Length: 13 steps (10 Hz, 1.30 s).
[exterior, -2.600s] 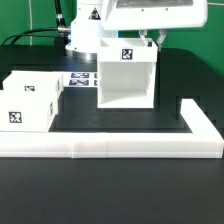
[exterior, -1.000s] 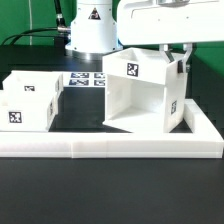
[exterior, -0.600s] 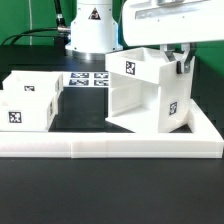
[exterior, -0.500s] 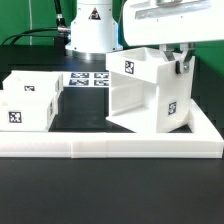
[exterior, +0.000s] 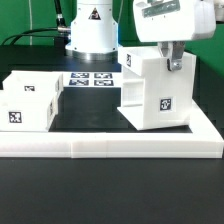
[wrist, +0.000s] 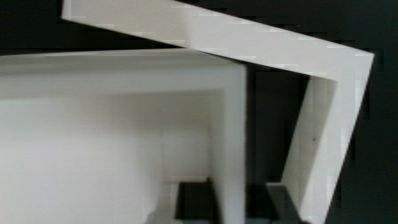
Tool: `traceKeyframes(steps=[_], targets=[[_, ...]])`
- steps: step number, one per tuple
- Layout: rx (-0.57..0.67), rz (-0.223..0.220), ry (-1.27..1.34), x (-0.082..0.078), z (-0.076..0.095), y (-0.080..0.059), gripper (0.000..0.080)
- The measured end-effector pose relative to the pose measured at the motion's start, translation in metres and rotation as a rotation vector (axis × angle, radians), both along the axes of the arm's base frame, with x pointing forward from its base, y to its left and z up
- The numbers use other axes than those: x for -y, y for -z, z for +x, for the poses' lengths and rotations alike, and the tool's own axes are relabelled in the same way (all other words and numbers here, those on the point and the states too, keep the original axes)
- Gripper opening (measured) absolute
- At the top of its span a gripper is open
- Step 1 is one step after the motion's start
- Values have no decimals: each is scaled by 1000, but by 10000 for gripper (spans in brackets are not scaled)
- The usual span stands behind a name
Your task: Assemble drawer
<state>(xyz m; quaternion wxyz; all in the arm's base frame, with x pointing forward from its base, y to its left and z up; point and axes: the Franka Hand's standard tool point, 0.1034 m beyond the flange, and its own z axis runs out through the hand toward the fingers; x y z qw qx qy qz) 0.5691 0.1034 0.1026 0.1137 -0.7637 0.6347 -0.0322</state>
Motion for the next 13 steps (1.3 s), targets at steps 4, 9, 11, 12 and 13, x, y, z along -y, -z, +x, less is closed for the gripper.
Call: traceKeyframes(steps=[4,9,11,12,13], targets=[[-33,53,143,2,16,4,49],[-26,74,221,3,72,3,49],[-34,76,220,3,80,3,51],[-35,76,217,3,80,3,51],[-34,75,215,3,80,3,51]])
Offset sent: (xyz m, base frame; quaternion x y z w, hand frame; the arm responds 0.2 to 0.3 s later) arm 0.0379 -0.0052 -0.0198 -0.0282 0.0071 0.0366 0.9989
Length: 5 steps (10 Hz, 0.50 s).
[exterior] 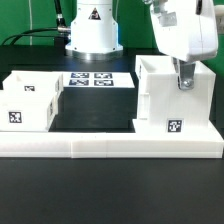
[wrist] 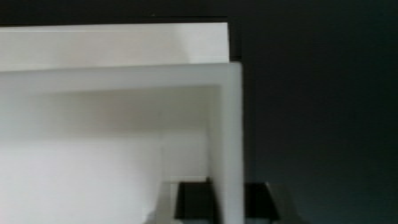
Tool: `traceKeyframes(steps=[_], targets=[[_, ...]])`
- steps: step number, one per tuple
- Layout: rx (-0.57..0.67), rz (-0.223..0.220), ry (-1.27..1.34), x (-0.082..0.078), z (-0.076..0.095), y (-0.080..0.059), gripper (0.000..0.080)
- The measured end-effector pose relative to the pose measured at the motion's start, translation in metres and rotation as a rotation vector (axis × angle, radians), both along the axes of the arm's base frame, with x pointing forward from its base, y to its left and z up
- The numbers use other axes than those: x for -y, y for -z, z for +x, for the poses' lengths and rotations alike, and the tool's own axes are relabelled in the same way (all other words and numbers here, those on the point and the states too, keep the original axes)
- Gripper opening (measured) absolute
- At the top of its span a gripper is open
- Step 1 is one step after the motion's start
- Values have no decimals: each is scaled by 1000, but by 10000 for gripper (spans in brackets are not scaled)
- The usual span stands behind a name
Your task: Assemble drawer
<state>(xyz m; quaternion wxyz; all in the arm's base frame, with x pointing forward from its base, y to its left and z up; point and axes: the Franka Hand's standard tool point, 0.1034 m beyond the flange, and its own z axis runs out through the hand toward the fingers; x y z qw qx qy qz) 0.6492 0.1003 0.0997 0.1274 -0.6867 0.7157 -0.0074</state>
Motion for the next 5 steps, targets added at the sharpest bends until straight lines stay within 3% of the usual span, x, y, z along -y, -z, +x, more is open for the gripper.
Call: traceKeyframes(steps=[1,2,3,5], targets=[[5,-1,-1,0,1,-1,118],[10,-2,-3,0,2,-2,118],[14,-3,-5,0,3,-3,300],[27,-5,-10,0,5,-5,585]])
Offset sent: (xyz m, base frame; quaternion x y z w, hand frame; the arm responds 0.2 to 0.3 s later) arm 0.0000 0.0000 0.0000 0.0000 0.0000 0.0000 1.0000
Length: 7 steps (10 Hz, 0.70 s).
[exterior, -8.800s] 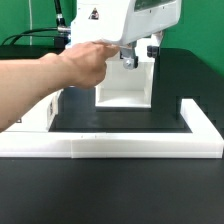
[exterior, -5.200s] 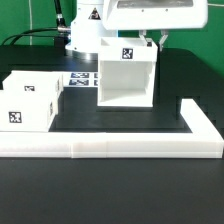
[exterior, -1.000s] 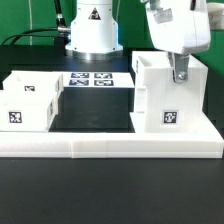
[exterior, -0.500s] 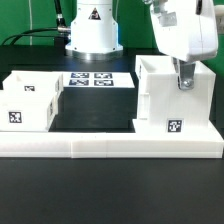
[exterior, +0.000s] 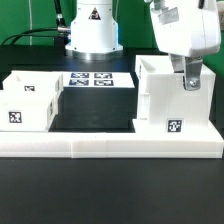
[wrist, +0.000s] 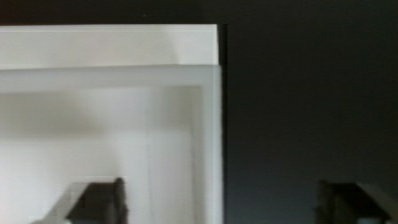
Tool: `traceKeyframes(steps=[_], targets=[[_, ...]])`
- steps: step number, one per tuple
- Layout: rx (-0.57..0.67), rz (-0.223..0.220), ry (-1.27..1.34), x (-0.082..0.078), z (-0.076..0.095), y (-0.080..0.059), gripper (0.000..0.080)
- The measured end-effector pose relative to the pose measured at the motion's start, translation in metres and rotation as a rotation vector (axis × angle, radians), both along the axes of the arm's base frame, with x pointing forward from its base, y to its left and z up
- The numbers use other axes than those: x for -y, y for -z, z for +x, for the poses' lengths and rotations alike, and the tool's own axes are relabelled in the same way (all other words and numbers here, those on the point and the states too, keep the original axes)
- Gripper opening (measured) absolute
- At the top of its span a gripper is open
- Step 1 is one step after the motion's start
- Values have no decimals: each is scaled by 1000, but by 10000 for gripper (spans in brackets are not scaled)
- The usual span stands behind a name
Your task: Assemble drawer
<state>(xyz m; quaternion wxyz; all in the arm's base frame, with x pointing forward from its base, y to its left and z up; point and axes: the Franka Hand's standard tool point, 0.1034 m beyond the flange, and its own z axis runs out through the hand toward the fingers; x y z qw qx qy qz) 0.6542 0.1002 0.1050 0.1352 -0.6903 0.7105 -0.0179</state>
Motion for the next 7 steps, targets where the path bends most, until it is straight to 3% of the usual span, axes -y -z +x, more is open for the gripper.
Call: traceKeyframes(steps=[4,6,7], targets=[[14,-14,-64,1,1,-3,647],[29,-38,-265,13,-19,-25,649],[23,-43,-340,16,-26,-29,649]])
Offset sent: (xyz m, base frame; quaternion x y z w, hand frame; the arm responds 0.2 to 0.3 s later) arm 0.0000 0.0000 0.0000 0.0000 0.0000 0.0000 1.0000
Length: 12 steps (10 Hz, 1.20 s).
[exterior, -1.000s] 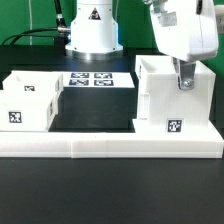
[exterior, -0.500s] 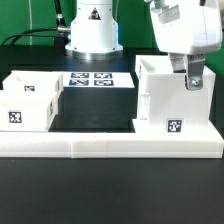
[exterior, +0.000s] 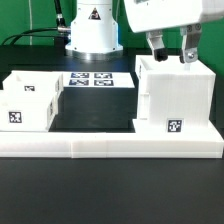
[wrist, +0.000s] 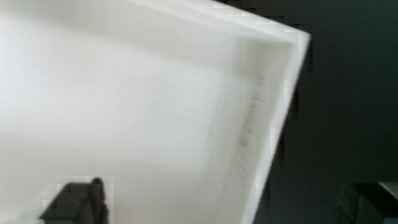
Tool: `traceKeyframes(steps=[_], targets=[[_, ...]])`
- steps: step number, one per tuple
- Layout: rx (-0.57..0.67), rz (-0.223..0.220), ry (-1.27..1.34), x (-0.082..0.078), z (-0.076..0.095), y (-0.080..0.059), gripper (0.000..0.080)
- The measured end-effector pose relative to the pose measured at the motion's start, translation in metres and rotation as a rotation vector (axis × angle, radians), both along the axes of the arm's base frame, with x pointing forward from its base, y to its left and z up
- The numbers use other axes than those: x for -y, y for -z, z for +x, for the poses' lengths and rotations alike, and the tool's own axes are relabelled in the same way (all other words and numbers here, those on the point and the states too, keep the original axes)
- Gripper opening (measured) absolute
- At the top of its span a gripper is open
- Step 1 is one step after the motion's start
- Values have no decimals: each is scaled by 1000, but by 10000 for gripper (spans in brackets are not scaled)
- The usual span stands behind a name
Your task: Assemble drawer
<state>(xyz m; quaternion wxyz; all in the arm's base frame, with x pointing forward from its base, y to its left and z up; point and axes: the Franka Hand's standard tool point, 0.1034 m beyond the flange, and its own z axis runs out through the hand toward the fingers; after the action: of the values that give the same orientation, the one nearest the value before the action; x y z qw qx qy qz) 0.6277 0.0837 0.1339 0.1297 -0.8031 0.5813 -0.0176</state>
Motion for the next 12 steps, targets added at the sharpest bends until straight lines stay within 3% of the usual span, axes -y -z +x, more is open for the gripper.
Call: traceKeyframes(steps=[2,4,7,11,12], targets=[[3,-8,-32,-1,1,5,649],[11,-57,-291,6,-5,7,649],[34,-136,-720,40,-12,-4,649],[68,-145,-834,44,-12,-5,649],[67,-163,-891,59,-18,0,649]])
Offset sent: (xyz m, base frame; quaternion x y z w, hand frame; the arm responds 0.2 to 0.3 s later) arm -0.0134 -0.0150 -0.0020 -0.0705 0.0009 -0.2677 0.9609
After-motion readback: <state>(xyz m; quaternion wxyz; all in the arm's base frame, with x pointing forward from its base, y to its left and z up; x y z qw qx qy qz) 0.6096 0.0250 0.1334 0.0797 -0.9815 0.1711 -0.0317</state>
